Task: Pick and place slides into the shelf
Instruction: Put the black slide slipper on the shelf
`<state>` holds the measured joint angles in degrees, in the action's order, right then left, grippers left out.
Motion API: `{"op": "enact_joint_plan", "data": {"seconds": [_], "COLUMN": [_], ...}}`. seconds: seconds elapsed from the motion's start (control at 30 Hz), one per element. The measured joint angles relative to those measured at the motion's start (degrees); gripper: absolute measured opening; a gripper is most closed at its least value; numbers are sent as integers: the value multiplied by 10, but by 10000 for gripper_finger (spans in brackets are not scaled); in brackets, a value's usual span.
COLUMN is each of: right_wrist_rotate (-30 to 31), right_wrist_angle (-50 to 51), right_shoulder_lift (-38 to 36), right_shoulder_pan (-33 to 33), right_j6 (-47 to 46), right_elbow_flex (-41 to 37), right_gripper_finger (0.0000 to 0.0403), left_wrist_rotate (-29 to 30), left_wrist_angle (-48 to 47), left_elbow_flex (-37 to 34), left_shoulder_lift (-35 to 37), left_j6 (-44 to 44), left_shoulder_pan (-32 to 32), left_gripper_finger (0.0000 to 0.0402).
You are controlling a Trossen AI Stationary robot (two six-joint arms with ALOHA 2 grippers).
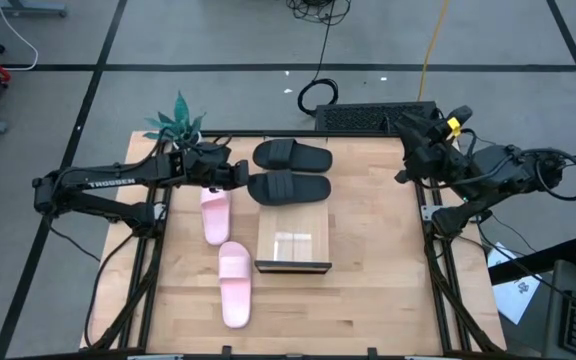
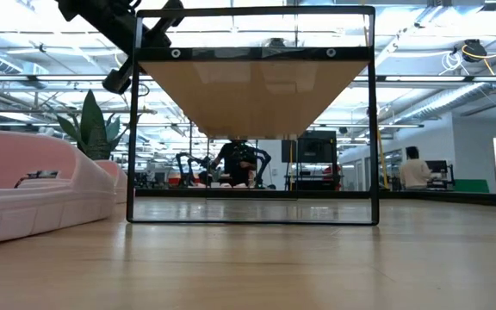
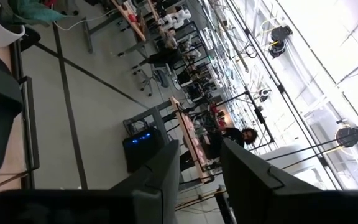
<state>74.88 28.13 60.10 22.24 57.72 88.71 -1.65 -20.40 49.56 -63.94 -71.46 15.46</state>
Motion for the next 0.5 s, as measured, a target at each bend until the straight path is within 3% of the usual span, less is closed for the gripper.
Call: {"op": "enact_joint_plan", "data": {"seconds": [0.37,0.5], "right_wrist_rotate": [0,0], "right_wrist_angle": [0,0], "right_shoulder_lift": [0,0], "right_shoulder_pan": [0,0], "right_j6": [-1,-1], "right_elbow_flex": [0,0], "right_gripper_finger": [109,109], "left_wrist_rotate": [22,22], "left_wrist_angle": [3,50], "left_elbow_flex": [0,0], "left_shoulder_lift": [-3,-12], "left_j6": [-1,-3], "left_shoulder_pan": [0,0], "left_gripper_finger": [9,9]}}
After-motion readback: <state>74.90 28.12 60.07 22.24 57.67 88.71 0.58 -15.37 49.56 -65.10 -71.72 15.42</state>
